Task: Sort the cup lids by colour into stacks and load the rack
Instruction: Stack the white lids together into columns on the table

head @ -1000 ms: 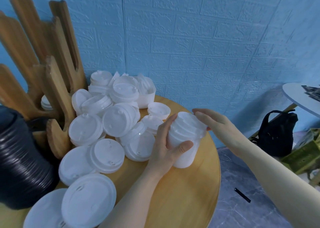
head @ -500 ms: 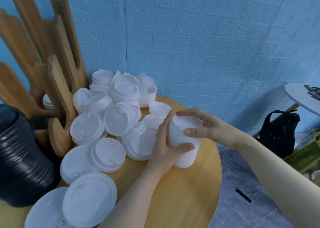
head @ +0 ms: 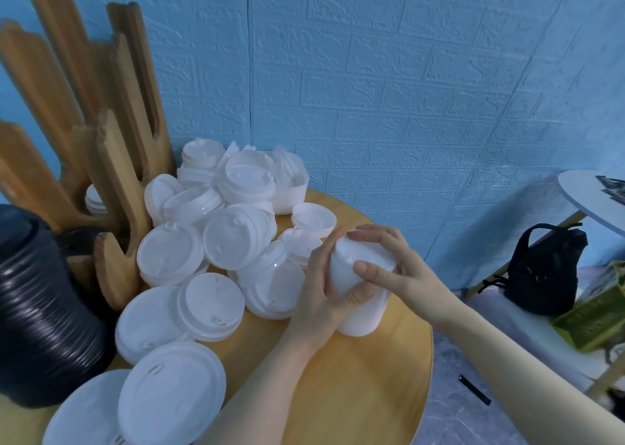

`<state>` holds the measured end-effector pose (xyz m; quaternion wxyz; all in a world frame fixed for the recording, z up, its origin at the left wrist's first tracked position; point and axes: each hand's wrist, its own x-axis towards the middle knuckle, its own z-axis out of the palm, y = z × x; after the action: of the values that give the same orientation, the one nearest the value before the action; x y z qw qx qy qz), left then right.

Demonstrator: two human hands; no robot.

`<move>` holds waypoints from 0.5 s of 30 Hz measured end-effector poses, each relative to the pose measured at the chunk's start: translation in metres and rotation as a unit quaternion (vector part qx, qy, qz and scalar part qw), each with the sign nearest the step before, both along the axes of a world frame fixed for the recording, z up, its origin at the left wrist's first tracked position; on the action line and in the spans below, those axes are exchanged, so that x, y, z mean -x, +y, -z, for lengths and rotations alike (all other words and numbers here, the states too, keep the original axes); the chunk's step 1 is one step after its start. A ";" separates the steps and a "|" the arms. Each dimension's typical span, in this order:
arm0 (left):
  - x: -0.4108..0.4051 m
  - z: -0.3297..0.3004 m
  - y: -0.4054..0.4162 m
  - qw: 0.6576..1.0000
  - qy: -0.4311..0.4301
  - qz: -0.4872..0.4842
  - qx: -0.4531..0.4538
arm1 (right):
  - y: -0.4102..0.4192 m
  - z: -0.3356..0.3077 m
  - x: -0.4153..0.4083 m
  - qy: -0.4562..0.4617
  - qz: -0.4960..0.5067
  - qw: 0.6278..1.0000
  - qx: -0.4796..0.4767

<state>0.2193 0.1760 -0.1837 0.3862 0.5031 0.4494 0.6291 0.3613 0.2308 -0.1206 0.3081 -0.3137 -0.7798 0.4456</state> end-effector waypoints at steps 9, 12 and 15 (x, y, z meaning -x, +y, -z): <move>0.000 -0.004 0.001 0.999 -0.032 -0.015 -0.007 | 0.043 0.000 0.003 0.034 0.043 0.998 0.041; 0.000 -0.006 0.002 0.999 -0.026 -0.020 -0.006 | 0.085 0.018 0.021 -0.018 0.085 0.996 -0.036; 0.001 -0.007 0.003 1.000 -0.022 -0.017 -0.006 | 0.123 0.039 0.039 -0.160 0.053 0.974 -0.149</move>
<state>0.2184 0.1793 -0.1771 0.3825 0.4839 0.4452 0.6491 0.3227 0.3536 -0.1599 0.2459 -0.3720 -0.8590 0.2515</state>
